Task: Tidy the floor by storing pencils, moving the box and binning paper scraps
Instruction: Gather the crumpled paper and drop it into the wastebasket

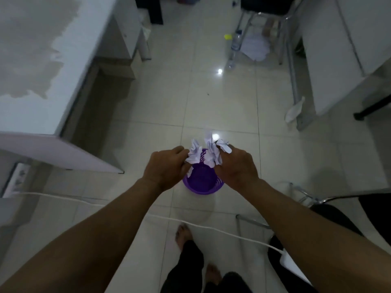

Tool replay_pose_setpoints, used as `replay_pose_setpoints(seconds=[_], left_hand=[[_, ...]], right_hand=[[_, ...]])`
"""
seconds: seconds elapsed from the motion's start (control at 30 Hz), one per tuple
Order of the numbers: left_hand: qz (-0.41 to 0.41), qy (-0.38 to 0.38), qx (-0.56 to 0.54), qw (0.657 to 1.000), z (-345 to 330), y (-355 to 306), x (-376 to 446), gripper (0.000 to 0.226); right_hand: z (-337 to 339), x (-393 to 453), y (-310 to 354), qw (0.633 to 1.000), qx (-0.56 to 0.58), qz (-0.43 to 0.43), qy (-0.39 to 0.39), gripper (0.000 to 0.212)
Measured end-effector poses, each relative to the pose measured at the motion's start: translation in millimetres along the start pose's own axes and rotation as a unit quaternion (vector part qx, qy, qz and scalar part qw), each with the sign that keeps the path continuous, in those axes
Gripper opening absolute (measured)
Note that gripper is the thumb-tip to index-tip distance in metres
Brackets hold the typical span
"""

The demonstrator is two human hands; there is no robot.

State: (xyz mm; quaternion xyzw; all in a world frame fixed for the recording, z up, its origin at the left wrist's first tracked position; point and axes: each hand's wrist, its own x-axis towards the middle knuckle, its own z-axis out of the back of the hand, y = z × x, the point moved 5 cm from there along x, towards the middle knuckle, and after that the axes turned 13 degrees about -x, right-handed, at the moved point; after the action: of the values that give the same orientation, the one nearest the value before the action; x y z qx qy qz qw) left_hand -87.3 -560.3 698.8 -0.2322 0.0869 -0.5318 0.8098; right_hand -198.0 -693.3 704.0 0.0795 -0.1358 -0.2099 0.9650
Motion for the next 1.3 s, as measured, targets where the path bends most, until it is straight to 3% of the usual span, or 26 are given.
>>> replay_pose_setpoints(seconds=[0.2, 0.43, 0.5, 0.63, 0.73, 0.83, 0.97, 1.1, 1.2, 1.3], left_hand=[[0.005, 0.07, -0.003, 0.998, -99.7, 66.4, 26.3, 0.012], [0.031, 0.108, -0.053, 0.992, -245.1, 141.9, 56.8, 0.033], [0.049, 0.089, -0.07, 0.992, -286.5, 157.5, 67.1, 0.04], [0.079, 0.042, -0.121, 0.989, -353.3, 174.3, 80.7, 0.026], [0.104, 0.021, -0.153, 0.983, -395.5, 193.9, 78.6, 0.038], [0.125, 0.024, -0.157, 0.979, -425.3, 214.8, 74.2, 0.029], [0.168, 0.021, -0.151, 0.974, -448.4, 232.6, 70.0, 0.015], [0.211, 0.062, -0.212, 0.952, -465.2, 241.6, 63.3, 0.027], [0.228, 0.067, -0.251, 0.938, -460.2, 242.5, 64.6, 0.033], [0.26, 0.081, -0.27, 0.924, -454.0, 244.1, 62.4, 0.028]], right_hand=[[-116.6, -0.5, -43.6, 0.997, 0.028, -0.027, 0.059, 0.031], [-266.6, -11.1, -103.1, 0.99, 0.014, -0.045, 0.136, 0.037], [-308.3, -14.2, -119.1, 0.987, 0.013, -0.051, 0.149, 0.034], [-377.9, -17.9, -137.0, 0.985, 0.049, -0.063, 0.153, 0.028], [-426.3, -22.7, -150.7, 0.975, 0.069, -0.097, 0.187, 0.033], [-462.0, -28.1, -163.1, 0.968, 0.066, -0.089, 0.227, 0.043], [-490.4, -35.8, -177.0, 0.952, 0.102, -0.124, 0.259, 0.041], [-506.7, -38.3, -175.8, 0.925, 0.166, -0.183, 0.287, 0.049], [-508.1, -38.3, -178.1, 0.899, 0.191, -0.244, 0.31, 0.07], [-501.5, -35.7, -176.8, 0.876, 0.26, -0.272, 0.303, 0.062]])
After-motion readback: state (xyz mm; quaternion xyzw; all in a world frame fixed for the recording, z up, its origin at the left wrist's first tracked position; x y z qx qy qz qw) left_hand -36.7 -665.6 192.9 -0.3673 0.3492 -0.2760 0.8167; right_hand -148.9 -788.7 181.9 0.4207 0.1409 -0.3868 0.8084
